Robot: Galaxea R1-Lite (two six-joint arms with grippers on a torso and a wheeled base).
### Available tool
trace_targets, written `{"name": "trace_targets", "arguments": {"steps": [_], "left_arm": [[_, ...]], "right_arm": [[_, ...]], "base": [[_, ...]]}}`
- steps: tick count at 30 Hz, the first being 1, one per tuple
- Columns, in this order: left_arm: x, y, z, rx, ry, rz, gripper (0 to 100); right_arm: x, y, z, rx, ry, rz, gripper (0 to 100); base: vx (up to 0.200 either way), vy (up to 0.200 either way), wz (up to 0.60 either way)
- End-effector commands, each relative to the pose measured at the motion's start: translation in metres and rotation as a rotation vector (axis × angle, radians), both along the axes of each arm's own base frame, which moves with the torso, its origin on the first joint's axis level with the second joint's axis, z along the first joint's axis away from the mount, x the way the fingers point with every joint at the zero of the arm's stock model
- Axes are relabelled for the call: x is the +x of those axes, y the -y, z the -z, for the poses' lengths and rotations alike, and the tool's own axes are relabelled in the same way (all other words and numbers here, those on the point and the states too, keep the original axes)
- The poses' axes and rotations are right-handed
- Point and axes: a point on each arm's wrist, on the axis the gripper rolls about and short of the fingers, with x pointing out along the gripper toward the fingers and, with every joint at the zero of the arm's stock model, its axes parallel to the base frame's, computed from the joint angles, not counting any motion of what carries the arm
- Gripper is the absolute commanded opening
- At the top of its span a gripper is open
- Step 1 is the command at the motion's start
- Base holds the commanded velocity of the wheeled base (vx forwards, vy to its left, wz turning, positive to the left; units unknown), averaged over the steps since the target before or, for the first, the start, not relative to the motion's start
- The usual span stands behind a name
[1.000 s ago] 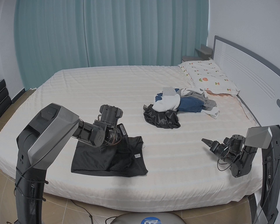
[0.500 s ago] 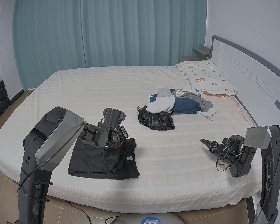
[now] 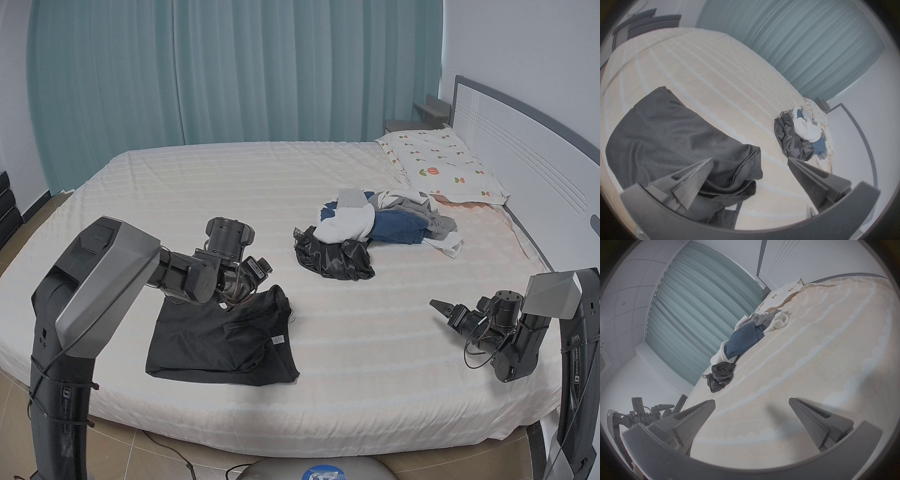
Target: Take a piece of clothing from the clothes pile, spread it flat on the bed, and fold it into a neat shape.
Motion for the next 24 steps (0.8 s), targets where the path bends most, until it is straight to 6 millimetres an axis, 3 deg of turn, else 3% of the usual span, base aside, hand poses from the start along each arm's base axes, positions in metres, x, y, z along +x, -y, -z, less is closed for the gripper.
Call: {"name": "trace_targets", "arguments": {"steps": [1,4,6,12,19,24], "left_arm": [[-0.009,-0.025,-0.028,-0.076,0.009,-0.020,100],[-0.013,-0.044,-0.034,-0.105,-0.007,-0.026,100],[-0.018,-0.064,-0.028,-0.124,-0.054,-0.035,100],[-0.025,-0.093,-0.008,-0.145,-0.136,-0.104,100],[-0.034,-0.100,0.009,-0.163,-0.171,-0.116,100],[-0.035,-0.101,0.009,-0.230,-0.139,-0.143,100]], "right_arm": [[0.000,0.000,0.001,0.000,-0.002,-0.001,100],[-0.001,0.000,0.000,-0.001,-0.002,0.001,100],[-0.002,0.000,0.001,-0.001,-0.008,0.001,100],[-0.005,-0.001,0.000,0.001,-0.001,-0.002,100],[-0.007,-0.008,0.001,-0.001,-0.003,-0.019,100],[-0.007,-0.009,0.001,-0.001,-0.005,-0.021,100]], "base": [[0.000,0.000,0.00],[0.000,0.000,0.00],[0.000,0.000,0.00],[0.000,0.000,0.00],[0.000,0.000,0.00],[0.000,0.000,0.00]]}}
